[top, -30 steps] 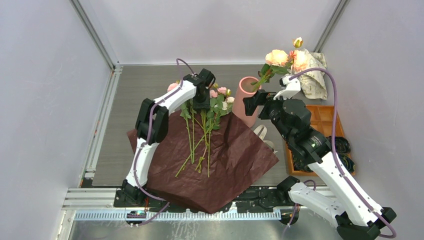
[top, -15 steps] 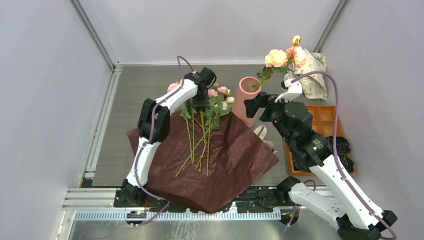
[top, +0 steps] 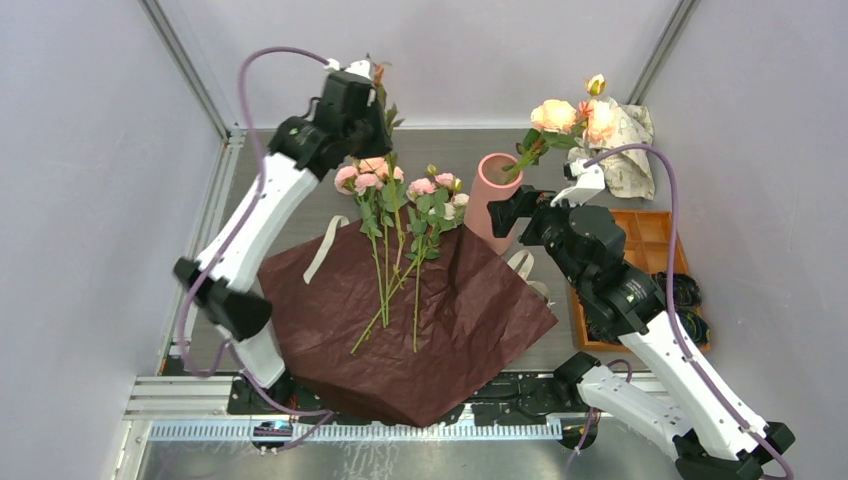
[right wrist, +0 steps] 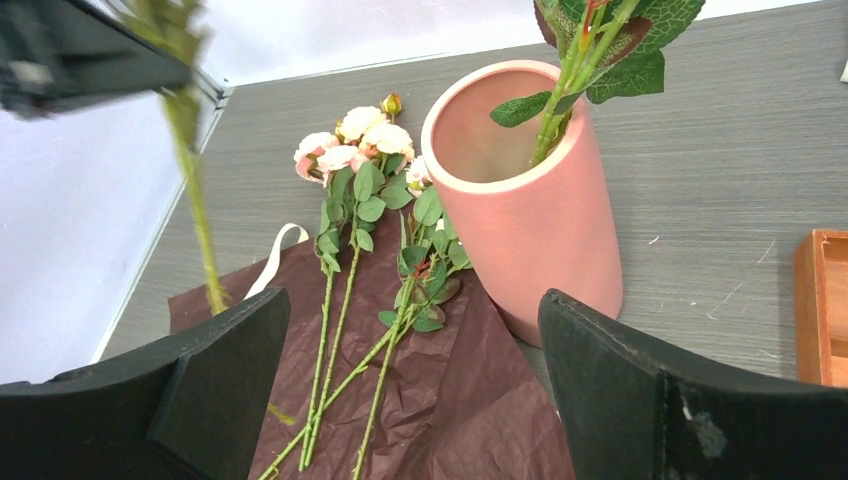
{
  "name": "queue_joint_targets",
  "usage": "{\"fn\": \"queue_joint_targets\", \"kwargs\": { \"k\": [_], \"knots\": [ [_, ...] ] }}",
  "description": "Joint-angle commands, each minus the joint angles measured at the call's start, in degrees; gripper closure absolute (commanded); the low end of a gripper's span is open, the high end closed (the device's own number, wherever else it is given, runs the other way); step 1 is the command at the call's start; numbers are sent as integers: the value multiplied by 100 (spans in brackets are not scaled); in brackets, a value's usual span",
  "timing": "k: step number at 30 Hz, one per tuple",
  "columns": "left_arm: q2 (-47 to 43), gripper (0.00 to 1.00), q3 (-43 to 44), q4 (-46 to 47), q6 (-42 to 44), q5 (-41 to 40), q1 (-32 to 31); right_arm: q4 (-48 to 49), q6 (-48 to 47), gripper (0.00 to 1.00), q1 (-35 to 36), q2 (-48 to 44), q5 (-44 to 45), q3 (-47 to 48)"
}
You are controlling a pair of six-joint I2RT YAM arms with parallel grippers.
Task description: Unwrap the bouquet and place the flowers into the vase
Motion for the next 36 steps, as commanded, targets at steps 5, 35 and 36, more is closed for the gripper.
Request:
{"fn": "queue_joint_targets", "kwargs": {
  "k": [5, 35, 36],
  "knots": [
    [-1676, 89, -720, 2922, 978, 973, -409, 86, 84, 0, -18, -259, 118, 57],
    [-220, 89, 908, 5977, 209, 1984, -664, -511, -275, 1, -16, -1388, 1088, -7],
    [-219, 89, 789, 6019, 218, 1943, -659, -517, -278, 0, -16, -1410, 1102, -18]
  ]
}}
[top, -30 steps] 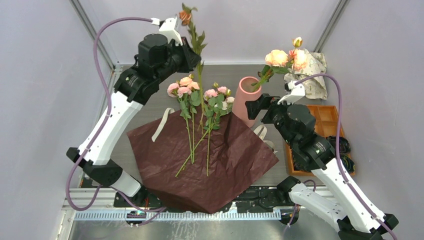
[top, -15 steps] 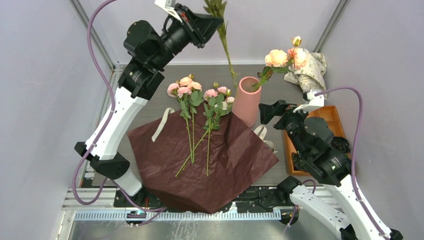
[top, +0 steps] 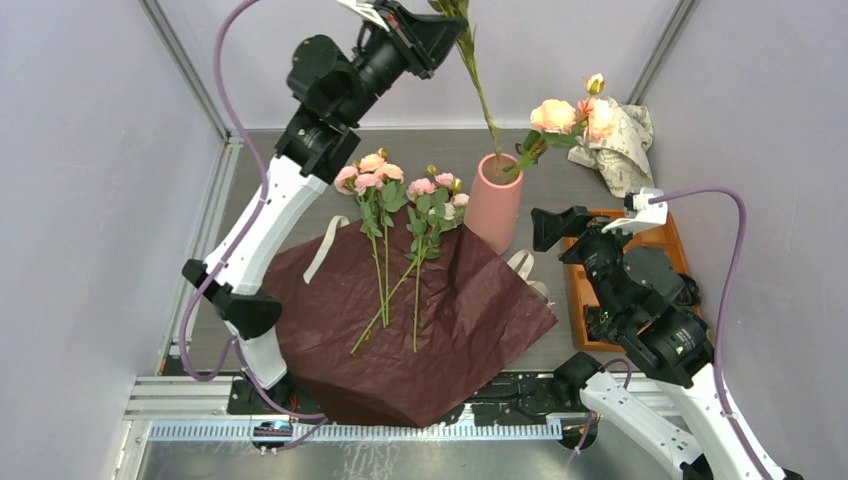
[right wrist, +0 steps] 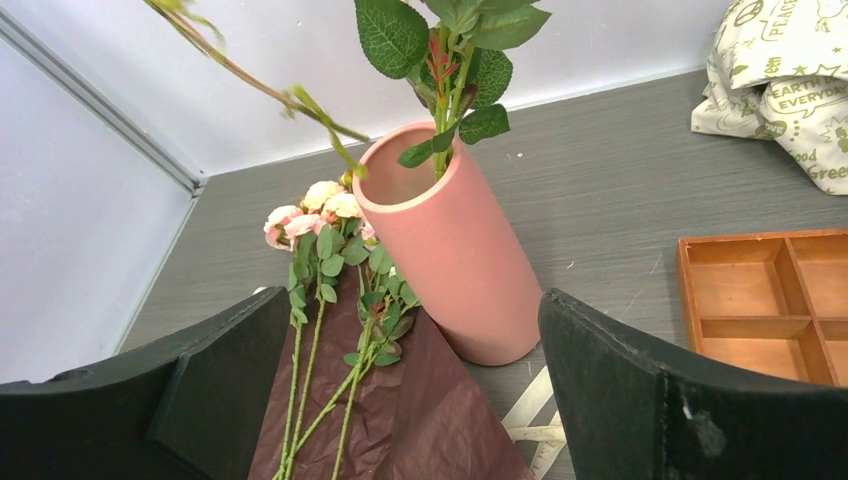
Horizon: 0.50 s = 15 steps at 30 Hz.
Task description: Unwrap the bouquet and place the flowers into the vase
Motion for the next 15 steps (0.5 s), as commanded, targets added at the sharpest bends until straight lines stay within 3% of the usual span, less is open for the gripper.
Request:
{"fn": "queue_joint_targets", "kwargs": {
  "k": [1, 15],
  "knots": [
    [42, 89, -349, 484, -47, -200, -15, 59, -115, 1, -12, -156, 202, -17],
    [353, 88, -1604, 924, -131, -55, -15, 133, -73, 0, -15, -173, 134, -115]
  ]
}}
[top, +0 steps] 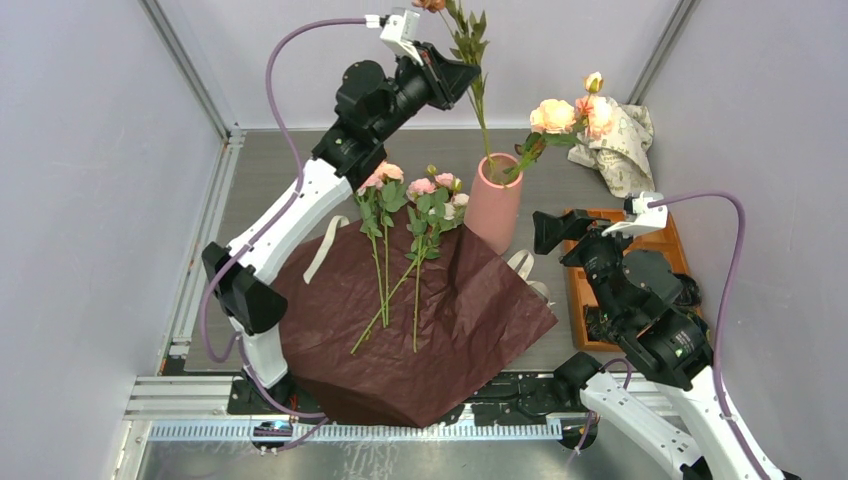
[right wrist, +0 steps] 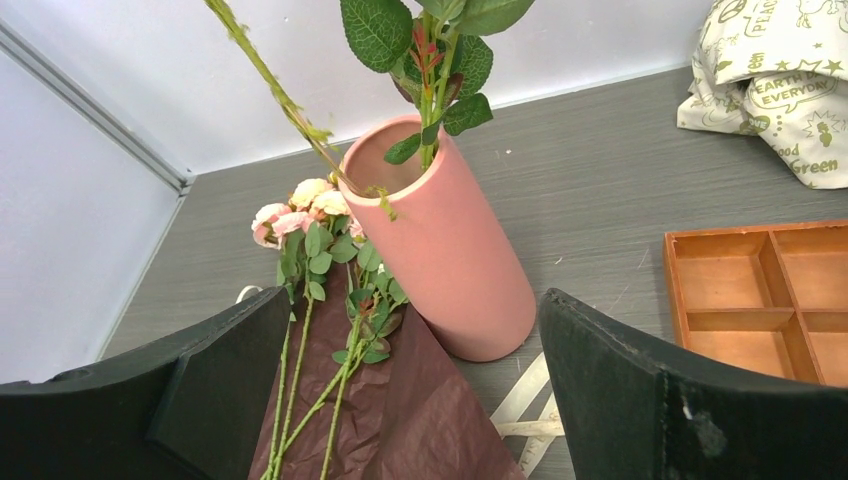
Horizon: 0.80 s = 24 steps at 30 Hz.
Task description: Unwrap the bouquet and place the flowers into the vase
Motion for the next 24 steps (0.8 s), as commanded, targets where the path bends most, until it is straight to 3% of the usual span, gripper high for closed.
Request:
{"fn": "queue_joint_targets", "kwargs": {
  "k": [1, 12, 19, 24],
  "knots": [
    [140, 88, -312, 491, -118, 39, -20, 169, -26, 0, -13, -16, 18, 9],
    [514, 85, -953, 170, -317, 127, -80, 348, 35, 1, -12, 109, -102, -139],
    [447, 66, -1047, -264, -315, 174, -180, 435, 77, 1, -15, 136, -148, -218],
    [-40, 59, -1460, -389, -210, 73, -226, 544, 162, 0, -13, 229, -254, -287]
  ]
}}
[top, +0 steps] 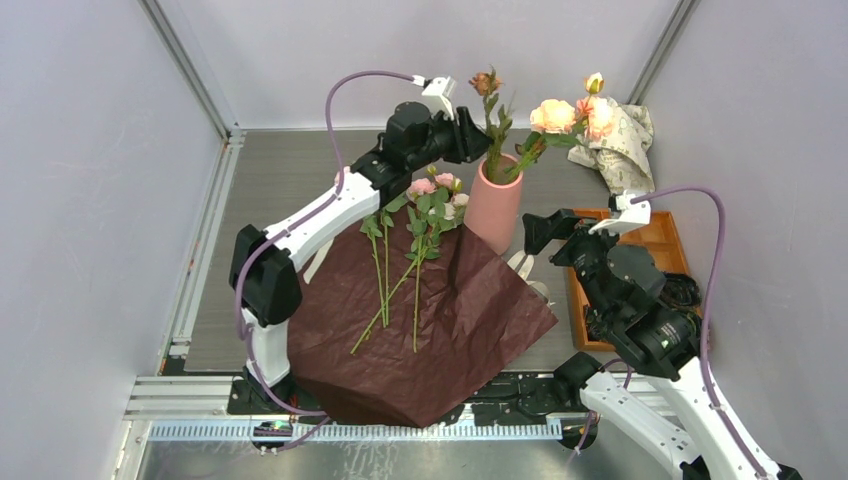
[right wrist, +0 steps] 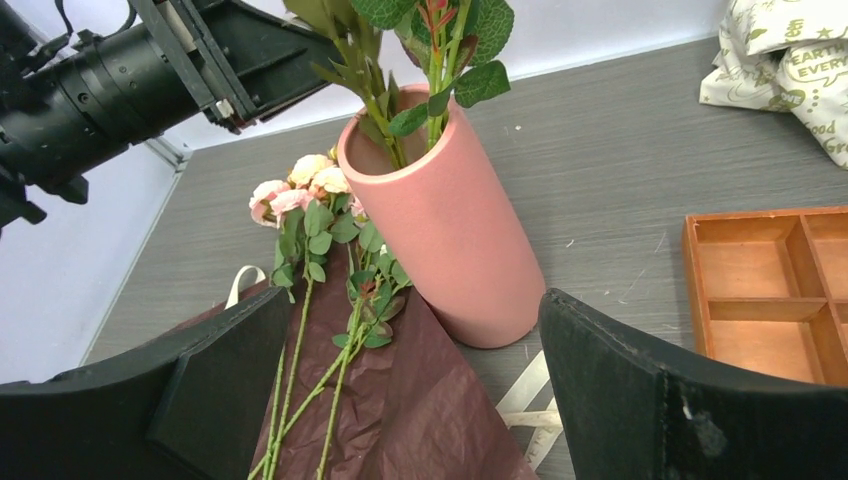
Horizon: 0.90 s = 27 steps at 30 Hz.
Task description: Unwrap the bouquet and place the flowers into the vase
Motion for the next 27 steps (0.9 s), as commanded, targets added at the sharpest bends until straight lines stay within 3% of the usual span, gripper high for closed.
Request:
{"fn": "queue_joint_targets", "kwargs": {
  "k": [1, 10, 21, 24, 27],
  "knots": [
    [-777, 58, -431, -46, 142, -78, -45, 400, 96, 1, -12, 141, -129, -24],
    [-2132, 53, -1415, -283, 566, -843, -45, 442, 3, 1, -9, 452, -374, 255],
    [-5363, 53, -2384, -1970, 1037, -3607, -46, 442, 110, 0, 68, 1951, -2025, 1502],
    [-5884, 53, -2458, -2623, 1049, -4200, -45, 206, -42, 1, 575, 2684, -1986, 2129],
    [-6272, 53, -2569, -3067, 970, -4711, -45, -238, -707, 0, 1961, 3705, -938, 2953]
  ]
}}
